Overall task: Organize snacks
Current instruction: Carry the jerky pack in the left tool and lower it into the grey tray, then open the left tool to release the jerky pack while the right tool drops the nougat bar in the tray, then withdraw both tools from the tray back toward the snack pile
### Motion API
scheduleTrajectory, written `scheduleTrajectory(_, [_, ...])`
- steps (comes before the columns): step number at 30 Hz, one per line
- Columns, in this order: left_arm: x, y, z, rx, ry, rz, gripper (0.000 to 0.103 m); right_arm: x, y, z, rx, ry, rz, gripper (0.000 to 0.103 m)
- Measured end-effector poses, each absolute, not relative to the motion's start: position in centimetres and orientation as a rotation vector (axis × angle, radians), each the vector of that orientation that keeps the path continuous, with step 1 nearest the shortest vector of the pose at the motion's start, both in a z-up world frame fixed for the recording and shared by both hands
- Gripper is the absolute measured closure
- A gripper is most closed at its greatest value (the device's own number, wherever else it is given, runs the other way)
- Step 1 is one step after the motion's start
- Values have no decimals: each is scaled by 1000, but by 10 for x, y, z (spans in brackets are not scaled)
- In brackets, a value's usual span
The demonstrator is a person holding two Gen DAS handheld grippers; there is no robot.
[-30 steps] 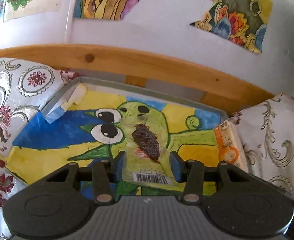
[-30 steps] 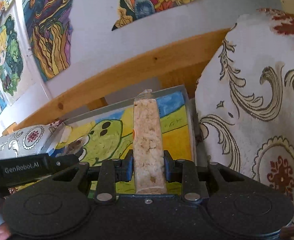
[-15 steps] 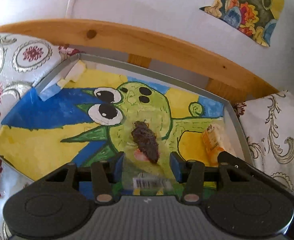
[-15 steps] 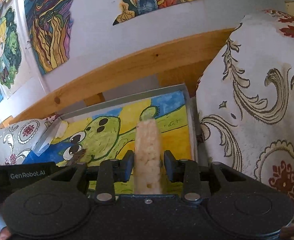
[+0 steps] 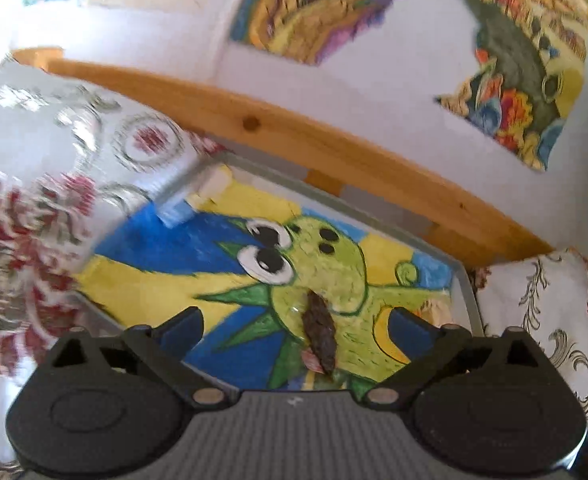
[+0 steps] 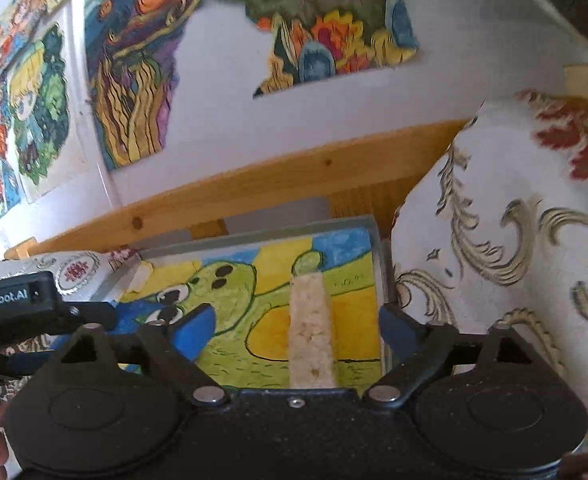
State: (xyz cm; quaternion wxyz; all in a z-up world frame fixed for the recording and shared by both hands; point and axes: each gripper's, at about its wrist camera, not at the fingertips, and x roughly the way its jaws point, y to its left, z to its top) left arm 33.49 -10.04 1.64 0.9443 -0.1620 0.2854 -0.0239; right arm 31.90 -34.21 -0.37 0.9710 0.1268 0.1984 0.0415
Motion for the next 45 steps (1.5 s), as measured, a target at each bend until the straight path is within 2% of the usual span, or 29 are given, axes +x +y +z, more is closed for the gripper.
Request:
scheduleTrajectory(6, [293,-97,31,-270,499,-48,1,274,-339,15,199,329,100,1])
scheduleTrajectory(21, [168,-65,37,-246,410,-65,1,158,-326,39,214,294,35,1])
scheduleTrajectory(31, [104,-32,29,-205,393,-21,1,98,-310,41,193,332,49,1])
scheduleTrajectory(45, [57,-5,8,-166,435,-35,0,48,-279,31,172,465,51,1])
